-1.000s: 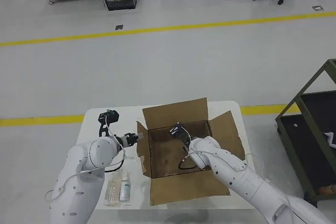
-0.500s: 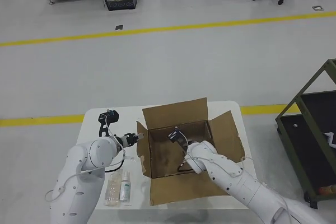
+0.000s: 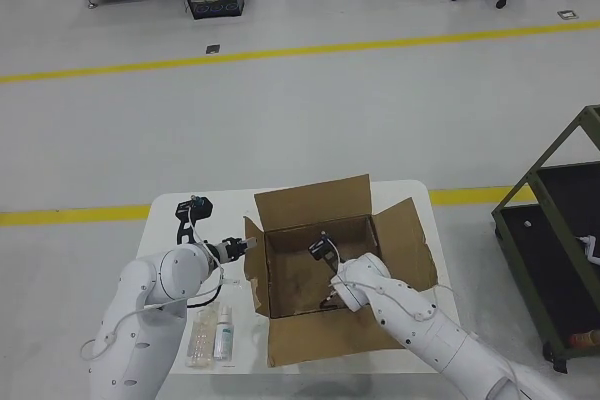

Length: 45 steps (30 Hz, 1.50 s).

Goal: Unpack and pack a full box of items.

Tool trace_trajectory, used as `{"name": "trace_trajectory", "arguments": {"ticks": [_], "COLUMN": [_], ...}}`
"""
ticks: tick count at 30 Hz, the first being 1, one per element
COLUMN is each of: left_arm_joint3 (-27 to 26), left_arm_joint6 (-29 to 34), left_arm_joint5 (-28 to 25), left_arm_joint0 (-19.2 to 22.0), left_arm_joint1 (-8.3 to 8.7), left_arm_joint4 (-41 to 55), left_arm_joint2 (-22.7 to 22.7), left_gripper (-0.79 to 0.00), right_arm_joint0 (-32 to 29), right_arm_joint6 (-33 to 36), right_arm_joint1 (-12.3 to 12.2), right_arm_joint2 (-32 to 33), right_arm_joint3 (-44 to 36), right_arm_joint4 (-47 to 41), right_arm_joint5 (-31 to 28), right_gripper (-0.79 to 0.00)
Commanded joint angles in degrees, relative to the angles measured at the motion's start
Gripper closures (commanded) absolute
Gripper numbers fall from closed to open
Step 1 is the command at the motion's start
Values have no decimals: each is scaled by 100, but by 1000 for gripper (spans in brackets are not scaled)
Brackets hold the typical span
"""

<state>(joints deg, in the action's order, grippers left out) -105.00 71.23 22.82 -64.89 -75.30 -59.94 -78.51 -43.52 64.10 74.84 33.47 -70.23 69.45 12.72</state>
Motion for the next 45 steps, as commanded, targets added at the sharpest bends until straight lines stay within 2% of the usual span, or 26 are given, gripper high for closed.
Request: {"name": "trace_trajectory", "arguments": {"ticks": [1,5,8,9,11,17,23,28,45], "left_arm_joint3": [0,0,0,0,0,0,0,0,0], "left_arm_joint6": [0,0,0,0,0,0,0,0,0], "left_arm_joint5": [0,0,0,0,0,0,0,0,0], "left_arm_joint0": [0,0,0,0,0,0,0,0,0], "left_arm_joint1": [0,0,0,0,0,0,0,0,0], "left_arm_joint4": [0,0,0,0,0,0,0,0,0], "left_arm_joint2": [0,0,0,0,0,0,0,0,0], "left_gripper": [-785,-785,-785,-785,-785,-785,-785,-785,-785], "right_arm_joint0": [-14,-18,-39,-48,-54,-11,80,172,438], "right_arm_joint6": [-104,13,31,25,-11,-90,-197,-278,-475], "right_arm_joint1": [-3,10,28,35,53,142,271,375,754], "right_arm_joint2": [36,82,143,158,192,203,175,165,103], "right_arm_joint3": [-14,47,108,128,180,350,718,995,1962], "right_arm_joint4": [126,293,333,338,336,386,338,345,239], "right_arm_joint5": [-40,-199,-245,-272,-331,-500,-659,-715,-893], "right_gripper": [0,-6,-117,-188,-185,-274,-292,-385,-382]}}
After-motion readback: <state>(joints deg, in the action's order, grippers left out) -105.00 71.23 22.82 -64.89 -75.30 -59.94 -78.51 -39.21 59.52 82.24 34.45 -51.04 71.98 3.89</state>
